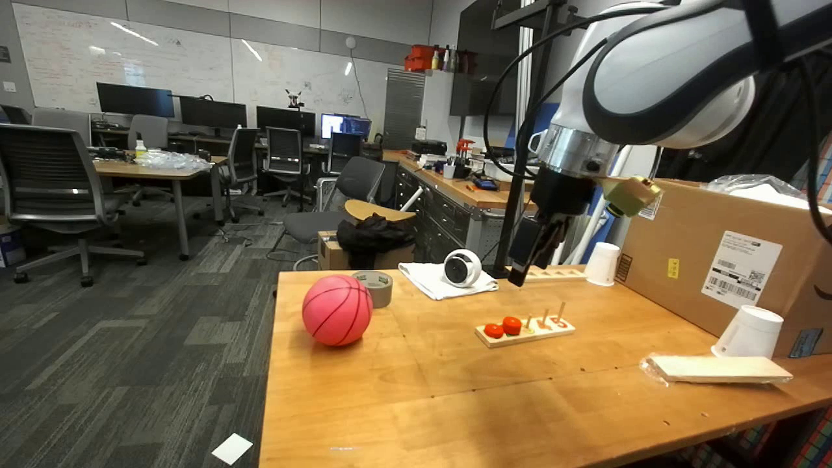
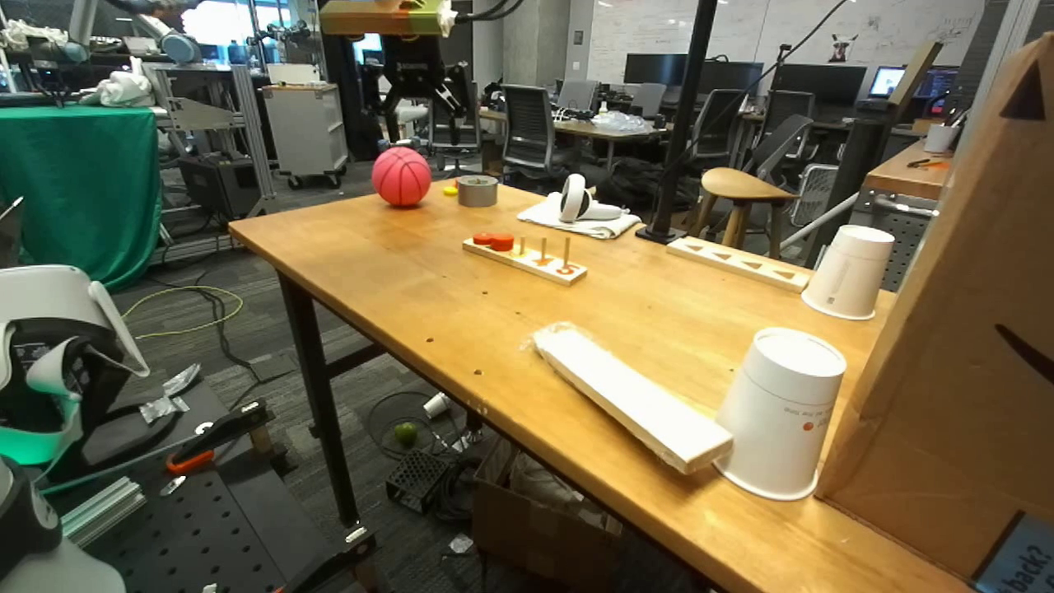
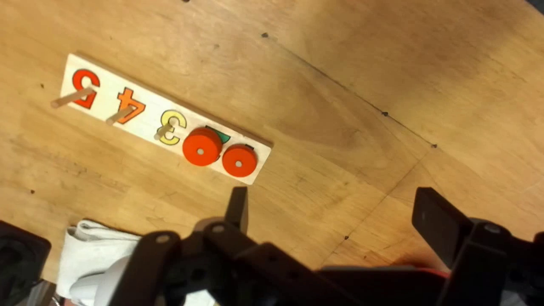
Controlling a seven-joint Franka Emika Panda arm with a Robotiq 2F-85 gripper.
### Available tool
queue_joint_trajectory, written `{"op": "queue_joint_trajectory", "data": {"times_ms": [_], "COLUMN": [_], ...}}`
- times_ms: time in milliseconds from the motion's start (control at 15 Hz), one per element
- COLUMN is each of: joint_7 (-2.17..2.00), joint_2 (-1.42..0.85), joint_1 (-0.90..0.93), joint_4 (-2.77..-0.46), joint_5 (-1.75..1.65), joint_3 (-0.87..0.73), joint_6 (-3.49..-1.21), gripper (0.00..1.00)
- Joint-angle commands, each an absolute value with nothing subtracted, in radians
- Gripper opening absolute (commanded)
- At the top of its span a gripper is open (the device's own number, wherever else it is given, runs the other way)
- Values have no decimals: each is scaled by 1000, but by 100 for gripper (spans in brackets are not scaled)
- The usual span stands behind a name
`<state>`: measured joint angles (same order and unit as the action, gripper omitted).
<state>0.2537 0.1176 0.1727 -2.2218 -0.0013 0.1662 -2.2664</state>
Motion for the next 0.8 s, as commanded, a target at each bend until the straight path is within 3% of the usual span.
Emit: {"op": "queue_joint_trajectory", "data": {"times_ms": [0,533,733], "joint_7": [454,864,878], "joint_2": [14,-136,-124], "joint_1": [179,166,165], "joint_4": [-2088,-1920,-1963], "joint_5": [-10,-14,-4], "joint_3": [152,182,183], "joint_6": [-2216,-2163,-2189], "gripper": [100,100,100]}}
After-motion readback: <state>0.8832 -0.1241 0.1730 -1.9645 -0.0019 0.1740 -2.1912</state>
